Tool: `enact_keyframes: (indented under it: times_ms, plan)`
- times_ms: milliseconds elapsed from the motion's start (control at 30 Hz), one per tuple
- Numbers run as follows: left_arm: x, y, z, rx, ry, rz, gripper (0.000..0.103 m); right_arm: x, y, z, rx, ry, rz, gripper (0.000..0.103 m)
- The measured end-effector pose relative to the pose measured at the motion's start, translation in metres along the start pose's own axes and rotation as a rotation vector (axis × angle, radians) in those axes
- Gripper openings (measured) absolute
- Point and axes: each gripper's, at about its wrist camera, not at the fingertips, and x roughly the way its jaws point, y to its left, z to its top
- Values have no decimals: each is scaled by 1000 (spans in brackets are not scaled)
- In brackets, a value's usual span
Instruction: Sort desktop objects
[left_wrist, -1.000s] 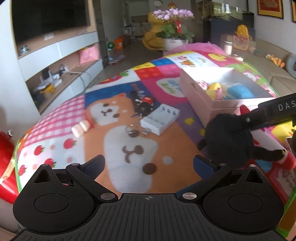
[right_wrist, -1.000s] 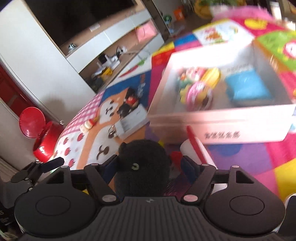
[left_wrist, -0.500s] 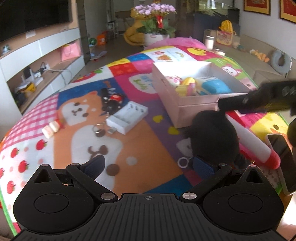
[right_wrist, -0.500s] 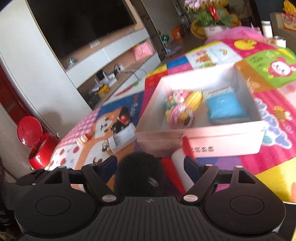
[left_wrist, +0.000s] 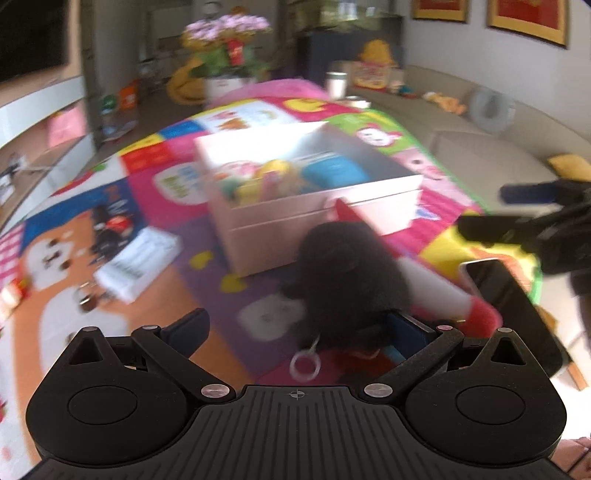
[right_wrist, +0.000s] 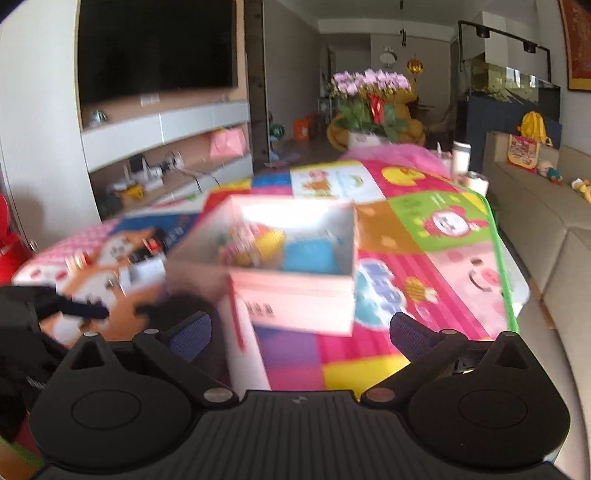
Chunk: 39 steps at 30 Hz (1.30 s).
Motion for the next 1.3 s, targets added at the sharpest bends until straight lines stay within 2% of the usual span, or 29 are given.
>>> enact_keyframes:
  times_ms: [167, 333, 600, 733, 833, 900, 967, 1033, 1133, 1233, 1300]
  plan:
    - [9, -14, 8, 27, -3, 7, 103, 8, -6, -13, 30, 45, -4, 103]
    - [15, -15, 13, 34, 3, 33, 103, 10, -3, -15, 30, 41, 6, 103]
    - [28, -9, 22, 23, 18, 49, 103, 5, 8, -23, -36, 44, 48, 103]
    - [31, -3, 30, 24, 7, 82, 103, 5, 15, -27, -64, 53, 72, 103]
    - [36, 10, 39, -39, 11, 101, 103, 4, 30, -28, -98, 47, 115, 102]
    - [36, 20, 47, -99, 12, 91, 103, 4, 50, -30, -171, 25, 116, 94]
    - [29, 32, 54, -148, -20, 90, 103, 5, 73, -33, -276, -13, 92, 92]
    - [16, 45, 59, -187, -61, 101, 103, 7, 91, -34, -334, -42, 106, 92]
    - [-4, 66, 61, -245, -108, 135, 103, 18, 114, -32, -381, -40, 143, 92]
    - [-24, 83, 51, -292, -137, 169, 103, 38, 129, -27, -396, -38, 105, 92]
    - [-38, 94, 40, -321, -151, 199, 103, 53, 134, -24, -391, 0, 96, 85]
